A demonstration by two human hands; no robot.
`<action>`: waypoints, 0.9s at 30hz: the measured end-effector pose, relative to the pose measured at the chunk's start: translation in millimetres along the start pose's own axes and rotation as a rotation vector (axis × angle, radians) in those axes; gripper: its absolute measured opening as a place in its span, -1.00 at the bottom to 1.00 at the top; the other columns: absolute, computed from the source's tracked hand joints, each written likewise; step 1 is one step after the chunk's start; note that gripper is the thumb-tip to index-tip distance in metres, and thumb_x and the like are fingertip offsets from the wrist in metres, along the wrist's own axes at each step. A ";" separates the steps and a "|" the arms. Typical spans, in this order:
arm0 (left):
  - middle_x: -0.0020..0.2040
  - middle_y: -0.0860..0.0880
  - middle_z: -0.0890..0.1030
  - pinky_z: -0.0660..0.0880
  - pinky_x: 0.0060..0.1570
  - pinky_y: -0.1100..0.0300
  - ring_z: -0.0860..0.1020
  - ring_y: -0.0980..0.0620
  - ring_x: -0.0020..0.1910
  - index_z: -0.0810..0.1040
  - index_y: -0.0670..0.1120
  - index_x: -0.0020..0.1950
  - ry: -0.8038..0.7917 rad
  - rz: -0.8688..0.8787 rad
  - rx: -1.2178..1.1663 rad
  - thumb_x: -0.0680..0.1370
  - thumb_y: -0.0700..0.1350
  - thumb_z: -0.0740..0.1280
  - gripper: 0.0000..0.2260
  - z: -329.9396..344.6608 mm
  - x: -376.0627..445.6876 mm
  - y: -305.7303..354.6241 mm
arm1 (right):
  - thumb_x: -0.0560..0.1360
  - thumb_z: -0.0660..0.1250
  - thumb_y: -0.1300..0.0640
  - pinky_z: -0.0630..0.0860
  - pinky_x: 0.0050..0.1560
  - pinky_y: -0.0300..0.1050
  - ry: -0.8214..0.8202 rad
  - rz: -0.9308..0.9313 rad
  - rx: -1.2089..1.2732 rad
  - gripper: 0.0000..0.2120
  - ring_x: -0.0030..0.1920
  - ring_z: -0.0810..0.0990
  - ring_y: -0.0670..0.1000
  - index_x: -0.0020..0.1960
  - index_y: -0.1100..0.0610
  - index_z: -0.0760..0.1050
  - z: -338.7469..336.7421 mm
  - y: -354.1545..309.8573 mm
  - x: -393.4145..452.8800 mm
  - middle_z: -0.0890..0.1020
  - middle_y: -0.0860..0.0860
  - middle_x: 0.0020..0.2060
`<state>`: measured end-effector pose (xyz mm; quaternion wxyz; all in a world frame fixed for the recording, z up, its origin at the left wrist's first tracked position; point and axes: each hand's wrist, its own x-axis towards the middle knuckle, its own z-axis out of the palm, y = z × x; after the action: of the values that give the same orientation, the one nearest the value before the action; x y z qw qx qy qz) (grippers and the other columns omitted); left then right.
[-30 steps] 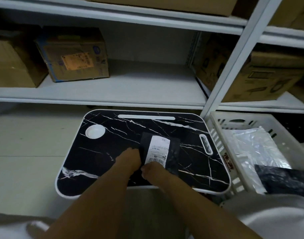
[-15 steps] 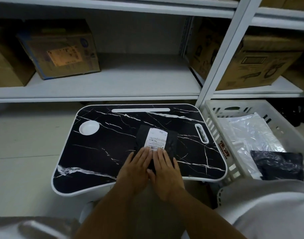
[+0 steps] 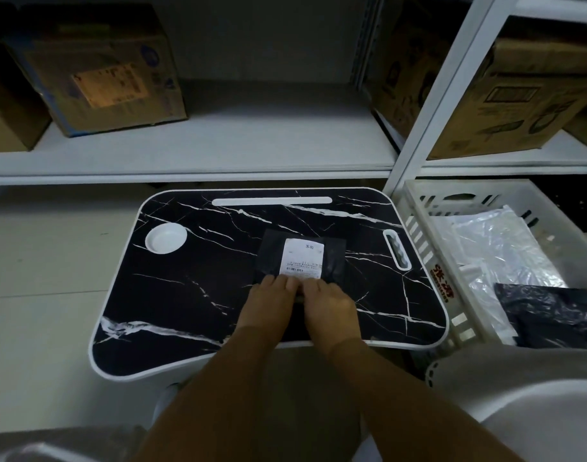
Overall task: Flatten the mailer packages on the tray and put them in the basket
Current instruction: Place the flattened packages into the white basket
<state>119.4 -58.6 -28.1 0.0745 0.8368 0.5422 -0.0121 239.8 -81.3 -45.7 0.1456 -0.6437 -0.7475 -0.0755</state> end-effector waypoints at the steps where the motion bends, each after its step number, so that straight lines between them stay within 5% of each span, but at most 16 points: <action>1: 0.32 -0.05 0.37 0.34 0.20 0.11 0.36 -0.04 0.25 0.24 -0.08 0.39 0.003 -0.009 0.010 0.61 -0.15 0.15 -0.66 0.3 0.4 -0.1 | 0.43 0.37 0.16 0.43 -0.50 -0.15 0.006 0.032 -0.012 -0.95 -0.45 0.51 0.01 -0.19 0.11 0.52 -3.6 0.6 7.9 0.56 0.01 -0.38; 2: 0.32 -0.07 0.35 0.32 0.22 0.09 0.35 -0.04 0.25 0.19 -0.09 0.42 0.010 -0.018 0.045 0.61 -0.12 0.13 -0.62 0.8 -0.6 -0.1 | 0.48 0.32 0.13 0.46 -0.47 -0.13 -0.038 0.055 -0.025 -0.94 -0.39 0.53 0.01 -0.14 0.11 0.52 -4.6 1.6 13.2 0.57 0.03 -0.30; 4: 0.38 -0.12 0.24 0.23 0.33 0.01 0.29 -0.08 0.32 0.02 -0.14 0.51 0.036 0.002 0.167 0.62 -0.05 0.07 -0.50 4.9 -3.6 -1.0 | 0.53 0.30 0.10 0.55 -0.10 -0.03 -0.143 0.044 -0.076 -0.78 -0.01 0.57 0.07 0.16 0.12 0.50 1.9 5.2 13.8 0.55 0.09 0.06; 6: 0.54 -0.17 -0.09 -0.03 0.47 -0.13 -0.01 -0.15 0.52 -0.24 -0.14 0.55 -0.001 0.033 0.250 0.63 0.00 -0.03 -0.42 8.2 -4.3 -5.5 | 0.56 0.22 0.03 0.35 0.32 0.19 -0.239 0.019 -0.131 -0.51 0.41 0.34 0.14 0.45 0.13 0.31 4.7 6.9 4.8 0.35 0.13 0.42; 9: 0.48 -0.14 -0.43 -0.21 0.48 -0.16 -0.38 -0.08 0.49 -0.45 -0.11 0.45 -0.083 0.087 0.285 0.64 0.03 -0.13 -0.43 11.1 -0.9 -12.2 | 0.61 -0.07 -0.08 -0.08 0.47 0.27 -0.344 0.033 -0.112 -0.40 0.56 -0.06 0.11 0.58 0.13 -0.05 6.1 10.6 -1.1 0.01 0.12 0.57; 15: 0.56 -0.07 -0.28 -0.13 0.49 -0.17 -0.27 -0.01 0.53 -0.34 -0.06 0.51 -0.166 0.080 0.190 0.65 0.06 -0.15 -0.47 9.8 7.5 -13.6 | 0.65 -0.12 -0.12 -0.13 0.50 0.24 -0.464 0.036 -0.038 -0.43 0.56 -0.19 0.09 0.58 0.04 -0.18 1.2 14.2 5.7 -0.12 0.08 0.57; 22: 0.55 -0.02 0.13 -0.01 0.49 -0.14 0.08 0.02 0.53 0.10 -0.01 0.55 -0.093 0.042 -0.016 0.65 0.05 -0.07 -0.55 1.2 19.6 -9.7 | 0.65 -0.06 -0.06 -0.09 0.48 0.26 -0.483 0.056 0.013 -0.52 0.53 0.09 0.11 0.53 0.05 0.12 -0.6 12.1 20.0 0.20 0.05 0.51; 25: 0.33 -0.08 0.43 0.24 0.38 -0.02 0.37 -0.05 0.29 0.35 -0.08 0.35 -0.025 0.095 0.065 0.63 -0.03 0.03 -0.67 1.0 36.4 -9.8 | 0.61 0.08 -0.02 -0.04 0.47 0.23 -0.350 0.032 0.030 -0.67 0.33 0.42 0.12 0.29 0.06 0.42 -1.4 13.2 28.6 0.52 0.03 0.23; 27: 0.26 -0.11 0.43 0.34 0.26 0.05 0.38 -0.07 0.19 0.35 -0.12 0.29 -0.024 0.116 0.102 0.59 -0.07 0.14 -0.70 -2.8 48.4 -10.9 | 0.58 0.16 -0.06 -0.05 0.50 0.19 -0.319 0.037 0.016 -0.71 0.29 0.45 0.08 0.21 0.04 0.45 -4.6 16.4 40.2 0.54 0.01 0.17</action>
<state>129.3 -10.0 -31.4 0.0385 0.8695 0.4904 -0.0454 251.3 -42.2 -29.9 0.0316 -0.6599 -0.7498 0.0361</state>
